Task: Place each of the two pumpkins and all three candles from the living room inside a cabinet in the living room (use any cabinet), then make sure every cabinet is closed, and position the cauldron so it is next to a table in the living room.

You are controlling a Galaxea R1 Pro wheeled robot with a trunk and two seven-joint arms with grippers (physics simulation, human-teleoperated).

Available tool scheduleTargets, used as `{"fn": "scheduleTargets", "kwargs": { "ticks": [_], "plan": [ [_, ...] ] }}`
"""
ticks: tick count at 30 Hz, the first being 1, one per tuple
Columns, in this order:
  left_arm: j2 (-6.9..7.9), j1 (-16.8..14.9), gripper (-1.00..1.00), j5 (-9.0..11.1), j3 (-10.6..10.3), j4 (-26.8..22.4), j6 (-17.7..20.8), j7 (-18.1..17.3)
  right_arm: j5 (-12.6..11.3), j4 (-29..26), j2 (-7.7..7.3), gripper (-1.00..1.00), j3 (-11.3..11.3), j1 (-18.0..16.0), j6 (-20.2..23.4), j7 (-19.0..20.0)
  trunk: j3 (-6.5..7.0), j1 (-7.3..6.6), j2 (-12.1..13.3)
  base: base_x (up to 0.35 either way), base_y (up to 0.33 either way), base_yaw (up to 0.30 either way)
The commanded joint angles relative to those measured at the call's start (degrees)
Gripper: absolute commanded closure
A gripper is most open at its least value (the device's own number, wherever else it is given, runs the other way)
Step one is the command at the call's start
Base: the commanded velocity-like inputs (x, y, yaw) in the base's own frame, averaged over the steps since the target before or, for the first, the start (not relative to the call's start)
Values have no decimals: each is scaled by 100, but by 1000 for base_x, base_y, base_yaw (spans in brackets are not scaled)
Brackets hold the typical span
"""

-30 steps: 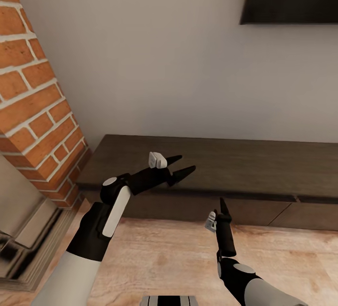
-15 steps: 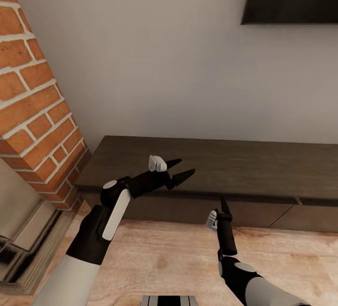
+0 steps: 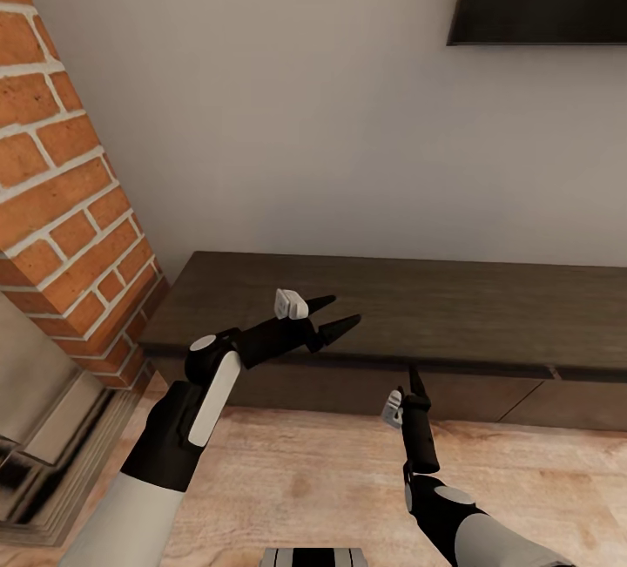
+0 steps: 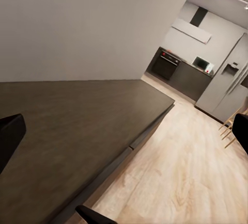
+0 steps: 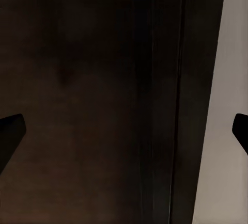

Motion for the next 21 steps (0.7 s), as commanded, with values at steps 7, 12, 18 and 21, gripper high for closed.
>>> {"fn": "scheduleTargets", "kwargs": {
  "ticks": [7,12,18,21],
  "plan": [
    [0,0,-100,0,0,0,0,0,-7,7,0,-100,-16,0,2,5,0,0,0,0,0,0],
    [-4,0,-100,0,-5,0,2,0,-9,7,0,-100,-18,0,13,12,0,0,0,0,0,0],
    [-2,13,-100,0,-1,-1,0,-11,-9,-5,-3,-100,-26,0,14,9,0,0,0,13,0,0],
    [0,24,-100,0,0,0,-7,-16,-9,-10,-1,-100,-27,0,17,4,0,0,0,167,0,0]
  ]
}}
